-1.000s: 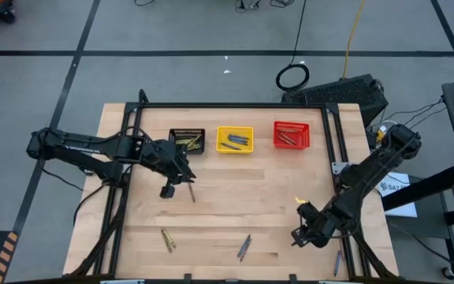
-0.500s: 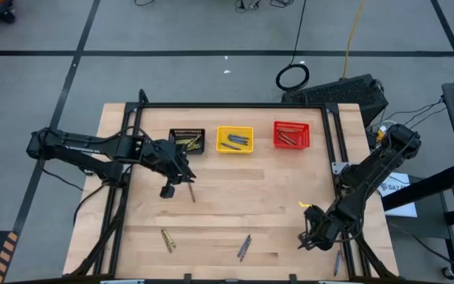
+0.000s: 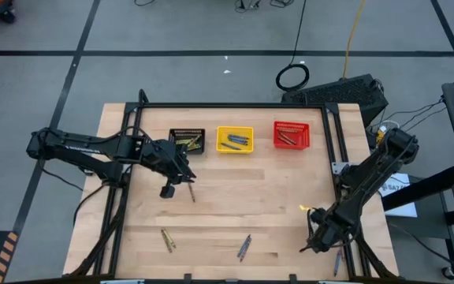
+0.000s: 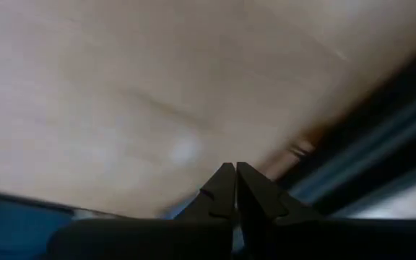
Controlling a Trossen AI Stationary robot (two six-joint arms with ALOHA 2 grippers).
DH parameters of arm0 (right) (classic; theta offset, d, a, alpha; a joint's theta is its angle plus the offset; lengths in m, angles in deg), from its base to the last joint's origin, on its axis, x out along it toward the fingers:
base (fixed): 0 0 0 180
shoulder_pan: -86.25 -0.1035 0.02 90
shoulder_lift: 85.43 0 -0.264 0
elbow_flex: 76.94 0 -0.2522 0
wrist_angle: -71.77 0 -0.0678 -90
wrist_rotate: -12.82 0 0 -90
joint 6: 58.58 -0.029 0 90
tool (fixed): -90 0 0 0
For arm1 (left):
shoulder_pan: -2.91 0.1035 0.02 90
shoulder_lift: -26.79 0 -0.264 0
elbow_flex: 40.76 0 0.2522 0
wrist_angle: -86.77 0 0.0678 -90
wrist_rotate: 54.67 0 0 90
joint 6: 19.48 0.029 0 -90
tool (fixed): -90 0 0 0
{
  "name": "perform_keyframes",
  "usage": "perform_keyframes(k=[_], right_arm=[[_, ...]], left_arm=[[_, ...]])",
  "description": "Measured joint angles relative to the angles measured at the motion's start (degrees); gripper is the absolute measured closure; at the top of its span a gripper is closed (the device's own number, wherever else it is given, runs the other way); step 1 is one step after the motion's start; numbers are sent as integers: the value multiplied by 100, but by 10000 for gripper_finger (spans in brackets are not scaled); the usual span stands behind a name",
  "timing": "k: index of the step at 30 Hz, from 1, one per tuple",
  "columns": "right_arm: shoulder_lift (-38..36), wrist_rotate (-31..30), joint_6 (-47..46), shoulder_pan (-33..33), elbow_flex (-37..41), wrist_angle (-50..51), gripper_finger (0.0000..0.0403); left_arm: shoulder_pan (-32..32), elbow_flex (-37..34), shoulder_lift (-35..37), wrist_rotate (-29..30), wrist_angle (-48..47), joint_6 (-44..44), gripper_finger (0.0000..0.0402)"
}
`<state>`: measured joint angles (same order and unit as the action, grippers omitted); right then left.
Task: Sort crayons
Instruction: Put the brown crayon into the red bin
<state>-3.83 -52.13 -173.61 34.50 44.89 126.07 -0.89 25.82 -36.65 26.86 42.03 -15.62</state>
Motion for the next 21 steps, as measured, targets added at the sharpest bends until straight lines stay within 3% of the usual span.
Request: perform_keyframes(k=[4,10,21], right_arm=[[357,670,465,-2,2,294,403],[609,654,929,13,4,282,403],[1071,712,798,15,4,282,403]], left_arm=[[0,0,0,0,2,-2,333],[0,0,0,1,2,-2,333],[0,0,-2,2,7,-2,333]])
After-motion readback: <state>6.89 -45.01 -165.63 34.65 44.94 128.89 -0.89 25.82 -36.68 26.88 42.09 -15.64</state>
